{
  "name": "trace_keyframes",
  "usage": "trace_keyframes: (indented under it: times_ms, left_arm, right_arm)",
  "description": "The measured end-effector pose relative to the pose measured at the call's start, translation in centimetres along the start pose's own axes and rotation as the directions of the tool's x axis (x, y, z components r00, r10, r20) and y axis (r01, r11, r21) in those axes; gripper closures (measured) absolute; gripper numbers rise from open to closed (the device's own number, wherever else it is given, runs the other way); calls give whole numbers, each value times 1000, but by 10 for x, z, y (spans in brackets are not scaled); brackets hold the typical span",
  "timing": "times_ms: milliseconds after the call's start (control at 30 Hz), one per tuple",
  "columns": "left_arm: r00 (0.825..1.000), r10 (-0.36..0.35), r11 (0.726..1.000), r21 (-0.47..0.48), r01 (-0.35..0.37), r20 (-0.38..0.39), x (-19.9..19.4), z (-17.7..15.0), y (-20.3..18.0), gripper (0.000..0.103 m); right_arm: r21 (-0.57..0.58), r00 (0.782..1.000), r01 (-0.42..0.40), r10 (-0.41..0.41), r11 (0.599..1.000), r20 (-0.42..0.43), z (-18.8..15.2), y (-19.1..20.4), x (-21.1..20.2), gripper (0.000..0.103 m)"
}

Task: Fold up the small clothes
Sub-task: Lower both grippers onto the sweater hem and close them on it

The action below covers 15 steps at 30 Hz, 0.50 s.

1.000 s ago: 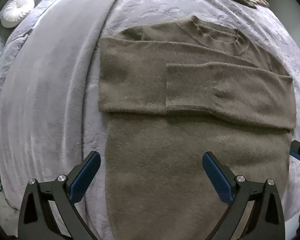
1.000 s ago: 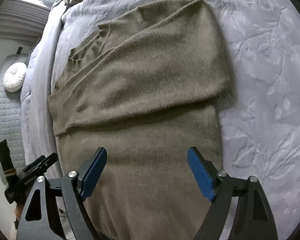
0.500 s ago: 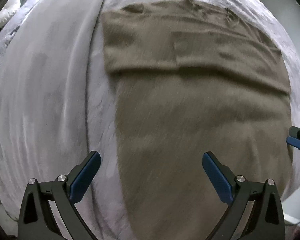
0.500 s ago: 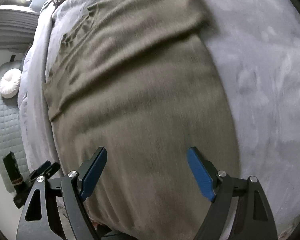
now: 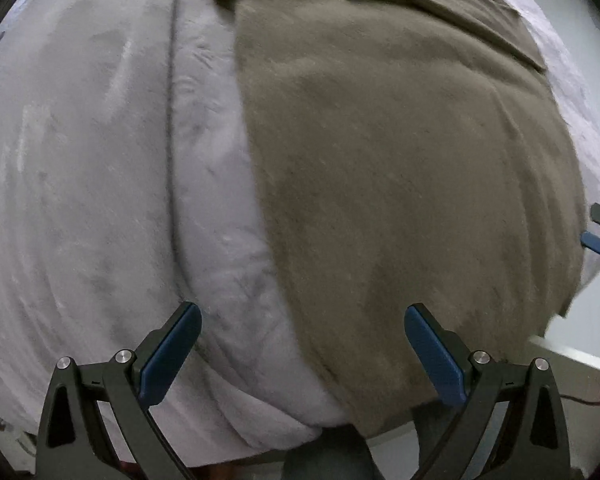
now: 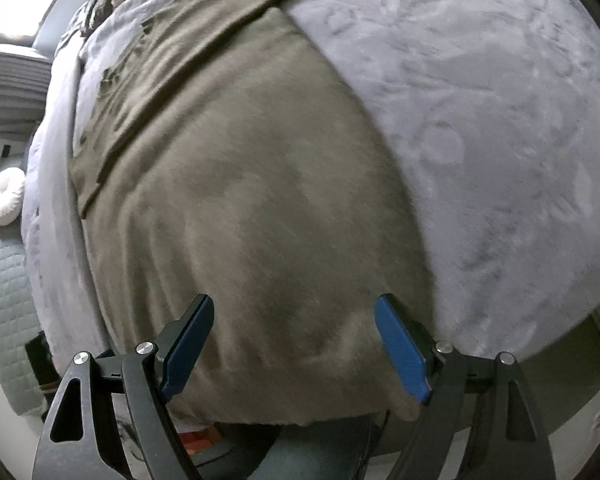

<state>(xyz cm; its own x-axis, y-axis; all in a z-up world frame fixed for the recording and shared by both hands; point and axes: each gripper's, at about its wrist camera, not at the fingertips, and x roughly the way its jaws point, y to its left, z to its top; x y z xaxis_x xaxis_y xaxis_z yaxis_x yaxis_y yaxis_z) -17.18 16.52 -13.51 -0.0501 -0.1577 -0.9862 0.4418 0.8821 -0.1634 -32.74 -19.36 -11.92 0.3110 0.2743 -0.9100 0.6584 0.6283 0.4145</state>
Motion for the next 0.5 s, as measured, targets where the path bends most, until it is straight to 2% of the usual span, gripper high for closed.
trace_keyframes:
  times_ms: [233, 400, 500]
  left_arm:
    - [995, -103, 992, -78, 101, -15, 7, -20, -10, 1]
    - [993, -104, 986, -136, 96, -53, 29, -29, -19, 1]
    - [994, -99, 985, -149, 91, -48, 33, -35, -26, 1]
  right_arm:
    - [-49, 996, 84, -85, 995, -27, 2, -16, 0, 18]
    - [-57, 992, 18, -24, 998, -123, -4, -41, 14, 18]
    - [-71, 986, -66, 54, 995, -160, -9, -46, 22, 17]
